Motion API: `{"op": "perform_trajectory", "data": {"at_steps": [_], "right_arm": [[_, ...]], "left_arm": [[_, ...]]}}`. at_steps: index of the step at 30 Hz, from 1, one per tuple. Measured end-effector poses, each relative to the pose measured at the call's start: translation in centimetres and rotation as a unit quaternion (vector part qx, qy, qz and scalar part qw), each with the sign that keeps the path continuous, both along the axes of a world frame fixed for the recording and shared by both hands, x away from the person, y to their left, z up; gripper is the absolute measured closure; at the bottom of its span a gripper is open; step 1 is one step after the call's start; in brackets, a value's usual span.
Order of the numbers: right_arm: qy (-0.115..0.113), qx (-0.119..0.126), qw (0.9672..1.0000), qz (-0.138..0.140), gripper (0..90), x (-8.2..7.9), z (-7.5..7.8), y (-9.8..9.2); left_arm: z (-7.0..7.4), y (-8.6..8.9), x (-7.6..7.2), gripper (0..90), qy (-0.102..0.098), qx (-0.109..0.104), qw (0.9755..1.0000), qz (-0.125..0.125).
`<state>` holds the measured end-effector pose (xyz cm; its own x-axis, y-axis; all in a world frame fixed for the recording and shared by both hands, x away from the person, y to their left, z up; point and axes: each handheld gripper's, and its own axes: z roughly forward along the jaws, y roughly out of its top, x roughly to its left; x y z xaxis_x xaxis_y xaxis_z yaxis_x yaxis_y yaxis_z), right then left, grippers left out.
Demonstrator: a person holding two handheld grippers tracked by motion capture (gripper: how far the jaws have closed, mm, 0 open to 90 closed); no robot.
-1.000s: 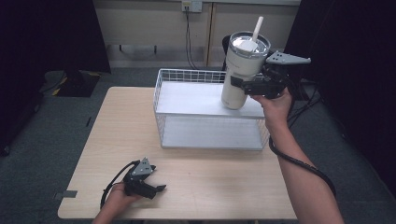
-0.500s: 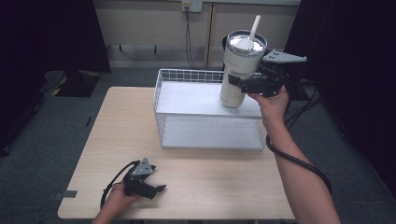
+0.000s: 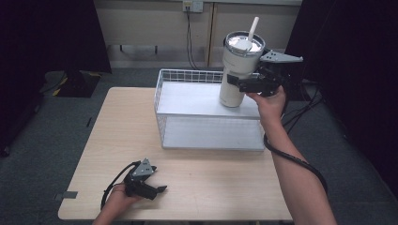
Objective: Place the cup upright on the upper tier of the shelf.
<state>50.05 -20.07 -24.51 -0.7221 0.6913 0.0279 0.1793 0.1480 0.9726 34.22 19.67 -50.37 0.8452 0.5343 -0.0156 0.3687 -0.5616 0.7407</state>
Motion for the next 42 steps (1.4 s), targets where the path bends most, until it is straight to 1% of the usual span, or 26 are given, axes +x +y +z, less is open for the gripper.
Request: {"op": "perform_trajectory", "data": {"at_steps": [2, 14, 20, 24, 32, 33, 37, 39, 42], "right_arm": [[0.001, 0.003, 1.0, -0.001, 10.2, 0.1, -0.1, 0.1], [0.007, -0.009, 0.9999, -0.004, 10.2, 0.8, -1.0, 0.8], [0.004, -0.014, 0.9999, -0.001, 10.1, 0.9, -1.1, 1.0], [0.005, -0.011, 0.9999, -0.002, 10.0, 0.9, -1.1, 1.0], [0.0, -0.006, 1.0, -0.006, 9.7, 0.8, -1.4, 1.0], [-0.005, -0.004, 1.0, -0.005, 9.6, 0.8, -1.5, 0.9], [-0.005, -0.003, 1.0, -0.006, 9.5, 0.8, -1.6, 1.0], [-0.004, -0.01, 0.9999, -0.007, 9.4, 0.7, -1.5, 1.0], [-0.006, -0.011, 0.9999, -0.009, 9.3, 0.7, -1.5, 1.0]], "left_arm": [[0.0, 0.0, 0.0, 14.0, 0.0, 0.0, 1.0, 0.0], [0.0, 0.0, 0.0, 14.0, 0.0, 0.0, 1.0, 0.0], [0.0, 0.0, 0.0, 14.0, 0.0, 0.0, 1.0, 0.0], [0.0, 0.0, 0.0, 14.0, 0.0, 0.0, 1.0, 0.0], [0.0, 0.0, 0.0, 14.0, 0.0, 0.0, 1.0, 0.0], [0.0, 0.0, 0.0, 14.0, 0.0, 0.0, 1.0, 0.0], [0.0, 0.0, 0.0, 14.0, 0.0, 0.0, 1.0, 0.0], [0.0, 0.0, 0.0, 14.0, 0.0, 0.0, 1.0, 0.0], [0.0, 0.0, 0.0, 14.0, 0.0, 0.0, 1.0, 0.0]]}}
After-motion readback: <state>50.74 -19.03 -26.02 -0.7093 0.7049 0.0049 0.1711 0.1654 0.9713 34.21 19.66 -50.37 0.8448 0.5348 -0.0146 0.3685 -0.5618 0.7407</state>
